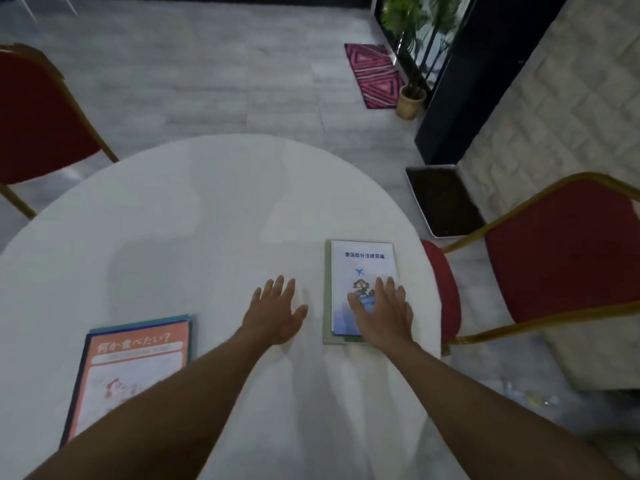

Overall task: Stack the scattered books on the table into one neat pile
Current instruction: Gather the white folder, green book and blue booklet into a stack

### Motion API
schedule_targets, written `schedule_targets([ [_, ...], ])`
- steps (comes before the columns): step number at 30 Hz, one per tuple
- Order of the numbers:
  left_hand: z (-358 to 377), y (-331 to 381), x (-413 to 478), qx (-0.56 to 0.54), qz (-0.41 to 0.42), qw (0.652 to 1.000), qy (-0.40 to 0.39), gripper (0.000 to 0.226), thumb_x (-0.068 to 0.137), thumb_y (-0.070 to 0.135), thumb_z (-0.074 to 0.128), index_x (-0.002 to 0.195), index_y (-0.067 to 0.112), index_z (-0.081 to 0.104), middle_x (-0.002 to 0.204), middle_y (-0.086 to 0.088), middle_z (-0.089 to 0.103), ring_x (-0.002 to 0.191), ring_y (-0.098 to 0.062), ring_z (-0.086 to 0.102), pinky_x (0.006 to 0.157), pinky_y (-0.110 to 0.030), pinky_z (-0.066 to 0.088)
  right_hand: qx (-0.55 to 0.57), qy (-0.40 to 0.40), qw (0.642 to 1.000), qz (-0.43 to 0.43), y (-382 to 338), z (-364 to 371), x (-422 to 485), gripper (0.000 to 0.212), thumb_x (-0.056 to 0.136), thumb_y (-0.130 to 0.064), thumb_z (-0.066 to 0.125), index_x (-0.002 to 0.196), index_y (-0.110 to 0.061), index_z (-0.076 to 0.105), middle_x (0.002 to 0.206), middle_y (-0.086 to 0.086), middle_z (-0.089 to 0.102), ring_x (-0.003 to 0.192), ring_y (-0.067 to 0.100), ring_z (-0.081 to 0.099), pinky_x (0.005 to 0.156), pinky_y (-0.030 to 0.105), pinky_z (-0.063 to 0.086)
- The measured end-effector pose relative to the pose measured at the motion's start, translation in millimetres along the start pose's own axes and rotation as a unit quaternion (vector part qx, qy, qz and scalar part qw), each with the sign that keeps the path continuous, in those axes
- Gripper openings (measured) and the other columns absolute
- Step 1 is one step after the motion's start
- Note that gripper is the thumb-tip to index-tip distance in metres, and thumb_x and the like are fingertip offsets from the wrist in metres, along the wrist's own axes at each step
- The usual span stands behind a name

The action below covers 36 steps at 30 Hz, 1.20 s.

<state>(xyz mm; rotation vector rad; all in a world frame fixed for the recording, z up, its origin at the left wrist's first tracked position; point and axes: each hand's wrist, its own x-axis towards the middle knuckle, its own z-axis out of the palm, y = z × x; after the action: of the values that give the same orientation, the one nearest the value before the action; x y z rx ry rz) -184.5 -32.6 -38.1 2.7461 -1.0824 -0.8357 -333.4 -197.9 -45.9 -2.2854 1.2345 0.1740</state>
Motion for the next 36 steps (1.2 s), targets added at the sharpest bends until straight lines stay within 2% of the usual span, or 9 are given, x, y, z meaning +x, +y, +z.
schedule_targets([
  [4,6.4,30.4,24.6,-0.025,0.004,1.0,-0.015,0.074,0.099,0.053,0.032,0.158,0.017,0.007,0.167,-0.008,0.005,0.154,-0.027,0.007,0.125,-0.044,0.007,0.031,-0.001,0.999,0.037,21.9,-6.5,25.3,0.092,0.091,-0.073,0.037,0.16,-0.018,0.013,0.169,0.005,0.006,0.155,0.025,0.006,0.123,0.049,0.01],
  [7,10.3,48.4,38.5,-0.055,-0.003,0.998,-0.013,0.073,0.098,0.052,0.037,0.155,0.01,0.02,0.161,-0.014,0.027,0.148,-0.03,0.028,0.12,-0.044,0.026,0.062,-0.005,0.996,0.07,33.1,-9.0,41.1,0.089,0.092,-0.064,0.046,0.159,-0.013,0.017,0.166,0.009,0.019,0.15,0.032,0.022,0.118,0.05,0.022],
  [10,11.6,65.5,49.2,-0.086,-0.034,0.996,-0.007,0.061,0.095,0.052,0.042,0.134,0.005,0.043,0.14,-0.019,0.048,0.128,-0.037,0.048,0.103,-0.046,0.043,0.083,-0.009,0.993,0.083,40.2,-10.0,51.8,0.078,0.089,-0.058,0.056,0.145,-0.007,0.037,0.147,0.015,0.042,0.136,0.037,0.039,0.109,0.049,0.038],
  [13,13.8,80.9,57.7,-0.159,-0.063,0.985,-0.019,0.055,0.094,0.046,0.051,0.127,0.001,0.05,0.131,-0.023,0.05,0.122,-0.038,0.051,0.102,-0.045,0.046,0.167,-0.01,0.981,0.101,39.7,-11.7,59.3,0.062,0.082,-0.048,0.068,0.127,-0.006,0.054,0.13,0.017,0.053,0.121,0.036,0.055,0.101,0.046,0.047],
  [18,12.0,85.1,68.5,-0.411,-0.188,0.891,-0.031,0.05,0.078,0.023,0.074,0.12,-0.002,0.059,0.12,-0.018,0.064,0.106,-0.033,0.067,0.093,-0.045,0.057,0.27,-0.048,0.947,0.17,36.9,-20.2,69.0,0.049,0.067,-0.039,0.08,0.105,-0.009,0.068,0.11,0.01,0.071,0.098,0.029,0.069,0.087,0.041,0.058],
  [24,16.8,76.1,58.6,-0.498,-0.214,0.838,-0.064,0.011,0.074,0.005,0.079,0.079,0.003,0.07,0.091,-0.015,0.073,0.066,-0.023,0.068,0.059,-0.025,0.054,0.407,-0.132,0.881,0.202,40.0,-26.0,61.6,0.046,0.061,-0.015,0.083,0.102,-0.001,0.067,0.102,0.02,0.074,0.088,0.037,0.074,0.085,0.052,0.061],
  [29,12.0,67.5,38.1,-0.586,-0.187,0.785,-0.07,0.047,0.065,0.006,0.08,0.105,-0.01,0.059,0.086,-0.017,0.072,0.063,-0.024,0.07,0.05,-0.025,0.05,0.476,-0.101,0.859,0.161,30.8,-23.2,32.9,0.045,0.069,-0.007,0.077,0.11,-0.01,0.06,0.099,0.012,0.075,0.083,0.029,0.076,0.07,0.039,0.064],
  [33,-4.6,62.0,22.3,-0.556,-0.106,0.824,0.012,0.057,0.07,0.007,0.075,0.11,0.012,0.035,0.101,-0.009,0.057,0.079,-0.017,0.065,0.047,-0.019,0.053,0.475,-0.027,0.874,0.1,14.9,-26.7,12.5,0.055,0.074,-0.009,0.076,0.121,-0.013,0.049,0.107,0.008,0.068,0.089,0.022,0.072,0.069,0.033,0.062],
  [36,-20.3,55.7,10.0,-0.493,0.012,0.869,0.042,0.058,0.072,0.005,0.069,0.116,0.014,0.032,0.107,-0.005,0.054,0.096,-0.018,0.063,0.061,-0.021,0.06,0.462,0.021,0.886,0.017,3.0,-34.3,1.5,0.054,0.073,-0.003,0.076,0.118,-0.015,0.049,0.104,0.006,0.066,0.085,0.011,0.068,0.061,0.019,0.055],
])
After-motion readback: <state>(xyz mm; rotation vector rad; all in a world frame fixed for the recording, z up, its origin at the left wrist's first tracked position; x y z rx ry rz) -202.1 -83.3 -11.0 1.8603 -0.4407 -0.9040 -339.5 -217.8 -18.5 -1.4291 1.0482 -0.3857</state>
